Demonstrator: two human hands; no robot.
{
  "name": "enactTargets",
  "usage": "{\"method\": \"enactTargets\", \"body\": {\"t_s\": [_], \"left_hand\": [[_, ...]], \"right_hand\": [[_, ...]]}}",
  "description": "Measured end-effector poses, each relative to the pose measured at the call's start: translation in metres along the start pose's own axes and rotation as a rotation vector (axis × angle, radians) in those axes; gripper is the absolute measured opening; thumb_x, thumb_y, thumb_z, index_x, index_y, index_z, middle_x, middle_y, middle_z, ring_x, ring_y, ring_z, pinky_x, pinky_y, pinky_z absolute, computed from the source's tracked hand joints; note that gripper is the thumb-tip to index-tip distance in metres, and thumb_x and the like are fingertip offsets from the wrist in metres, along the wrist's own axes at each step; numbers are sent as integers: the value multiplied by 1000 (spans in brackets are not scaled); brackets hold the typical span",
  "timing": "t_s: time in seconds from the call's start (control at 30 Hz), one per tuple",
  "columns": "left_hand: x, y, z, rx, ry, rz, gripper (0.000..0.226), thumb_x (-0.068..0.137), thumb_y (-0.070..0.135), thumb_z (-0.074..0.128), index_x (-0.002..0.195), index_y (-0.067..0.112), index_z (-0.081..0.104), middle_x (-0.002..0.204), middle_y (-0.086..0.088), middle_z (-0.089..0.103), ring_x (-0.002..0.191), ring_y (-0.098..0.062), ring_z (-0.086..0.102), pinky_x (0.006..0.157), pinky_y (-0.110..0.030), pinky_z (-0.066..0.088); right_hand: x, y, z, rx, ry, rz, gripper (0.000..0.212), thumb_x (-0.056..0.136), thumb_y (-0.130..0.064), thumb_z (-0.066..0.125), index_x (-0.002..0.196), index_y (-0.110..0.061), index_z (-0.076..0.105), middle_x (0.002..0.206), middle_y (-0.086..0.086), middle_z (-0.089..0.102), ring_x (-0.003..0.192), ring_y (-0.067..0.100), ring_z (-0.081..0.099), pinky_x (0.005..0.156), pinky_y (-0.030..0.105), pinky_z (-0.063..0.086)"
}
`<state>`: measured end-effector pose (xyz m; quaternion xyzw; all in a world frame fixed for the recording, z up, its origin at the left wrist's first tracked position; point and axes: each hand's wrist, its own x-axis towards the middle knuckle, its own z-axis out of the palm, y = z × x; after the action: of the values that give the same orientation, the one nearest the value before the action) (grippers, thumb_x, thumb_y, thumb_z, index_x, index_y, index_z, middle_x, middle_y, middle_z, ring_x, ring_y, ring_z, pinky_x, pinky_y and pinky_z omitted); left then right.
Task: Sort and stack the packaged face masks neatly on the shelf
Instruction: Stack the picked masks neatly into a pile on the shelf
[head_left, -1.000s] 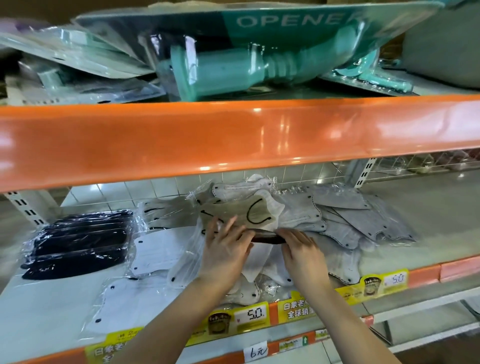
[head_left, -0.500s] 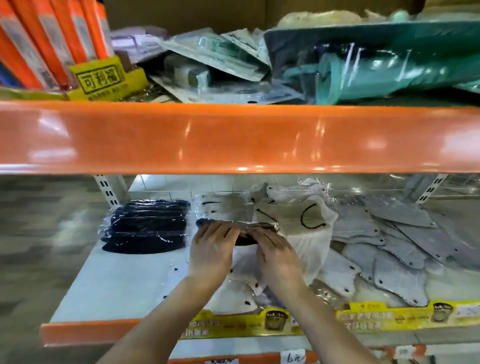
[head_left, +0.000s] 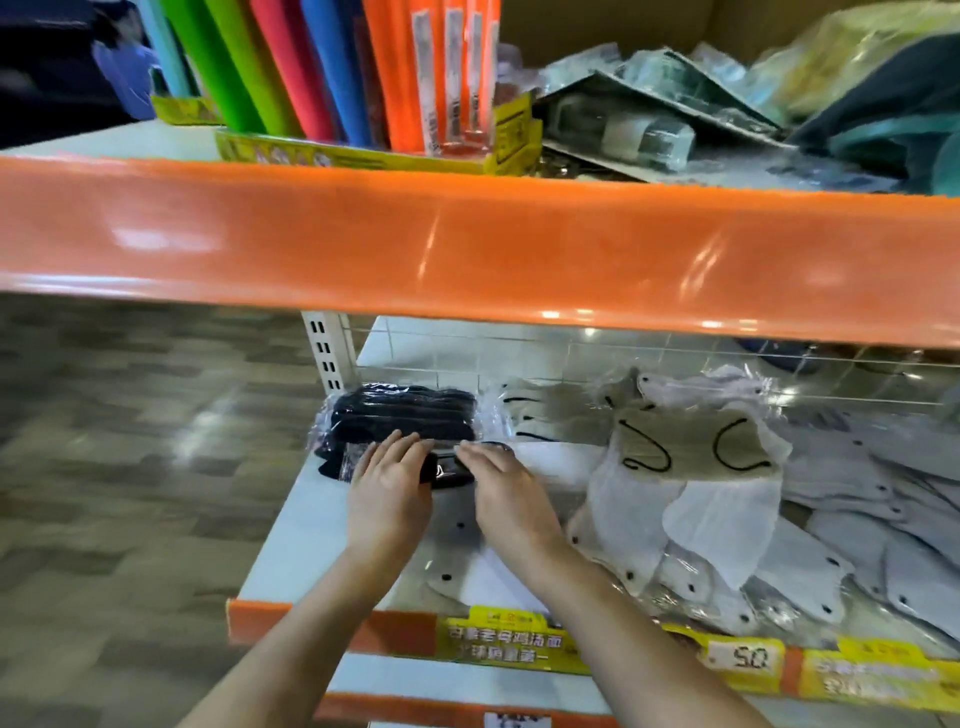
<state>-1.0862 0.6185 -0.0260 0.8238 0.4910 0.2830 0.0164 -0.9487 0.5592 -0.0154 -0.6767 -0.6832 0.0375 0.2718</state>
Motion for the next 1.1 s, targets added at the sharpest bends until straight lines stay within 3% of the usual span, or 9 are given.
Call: {"method": "enactTargets", "body": {"t_s": [0.13, 0.23, 0.3, 0.5, 0.57, 0.67, 0.8, 0.93, 1.1], "left_hand": [[8, -23, -1, -5, -29, -67, 54, 60, -11, 68, 111, 8, 69, 115, -14, 67, 118, -35, 57, 103, -51, 38], [9, -34, -4, 52, -20, -30, 42, 70, 4, 51, 107, 10, 71, 110, -12, 69, 113, -35, 61, 96, -53, 45], [7, -38, -5, 79, -64, 8, 46, 72, 16, 37, 102, 13, 72, 106, -10, 71, 107, -33, 64, 91, -53, 49], [-6, -60, 9, 100, -211, 17, 43, 81, 27, 37, 104, 19, 71, 109, -7, 70, 107, -28, 65, 87, -43, 53], [-10, -62, 10, 100, -223, 26, 42, 82, 34, 38, 103, 19, 72, 110, -8, 70, 105, -27, 65, 83, -39, 53], [-13, -61, 7, 115, -238, 49, 44, 83, 41, 39, 102, 20, 72, 111, -8, 69, 105, -26, 65, 79, -37, 52], [-12, -58, 4, 135, -264, 35, 46, 82, 42, 38, 102, 18, 72, 111, -8, 69, 104, -26, 65, 78, -38, 52], [-11, -50, 5, 123, -290, 24, 51, 82, 42, 37, 110, 12, 68, 112, -8, 68, 104, -29, 64, 79, -41, 52], [-7, -18, 6, 13, -220, 65, 51, 82, 38, 37, 116, 9, 63, 116, -7, 65, 107, -26, 63, 81, -39, 51]], "right_hand": [[17, -18, 23, -50, -28, -32, 57, 84, 12, 50, 137, -8, 51, 141, 7, 50, 132, 23, 45, 112, 29, 28], [24, -23, 41, -131, -10, -34, 56, 53, 7, 77, 107, -9, 72, 111, 4, 70, 103, 17, 67, 94, 36, 49], [26, -28, 48, -171, 3, 0, 46, 58, 0, 68, 102, -12, 73, 108, 0, 71, 100, 14, 68, 91, 37, 51], [25, -29, 62, -212, -182, 82, 52, 99, -11, 31, 151, -12, 23, 159, 1, 20, 146, 14, 16, 118, 36, 5], [22, -32, 62, -222, -146, 107, 48, 99, -22, 30, 146, -12, 37, 154, 2, 32, 142, 15, 28, 116, 38, 17], [18, -36, 63, -222, -133, 127, 50, 88, -38, 32, 114, -18, 70, 124, -2, 65, 112, 13, 61, 91, 36, 51], [14, -33, 61, -223, -133, 110, 42, 90, -31, 43, 123, -15, 64, 135, 1, 57, 123, 17, 55, 96, 39, 46], [21, -27, 52, -198, -160, 35, 44, 100, -22, 37, 143, -12, 40, 155, 2, 30, 143, 18, 26, 115, 38, 19], [13, -13, 29, -142, 73, 21, 36, 84, -18, 53, 116, -13, 66, 125, 4, 63, 114, 23, 60, 99, 38, 46]]}}
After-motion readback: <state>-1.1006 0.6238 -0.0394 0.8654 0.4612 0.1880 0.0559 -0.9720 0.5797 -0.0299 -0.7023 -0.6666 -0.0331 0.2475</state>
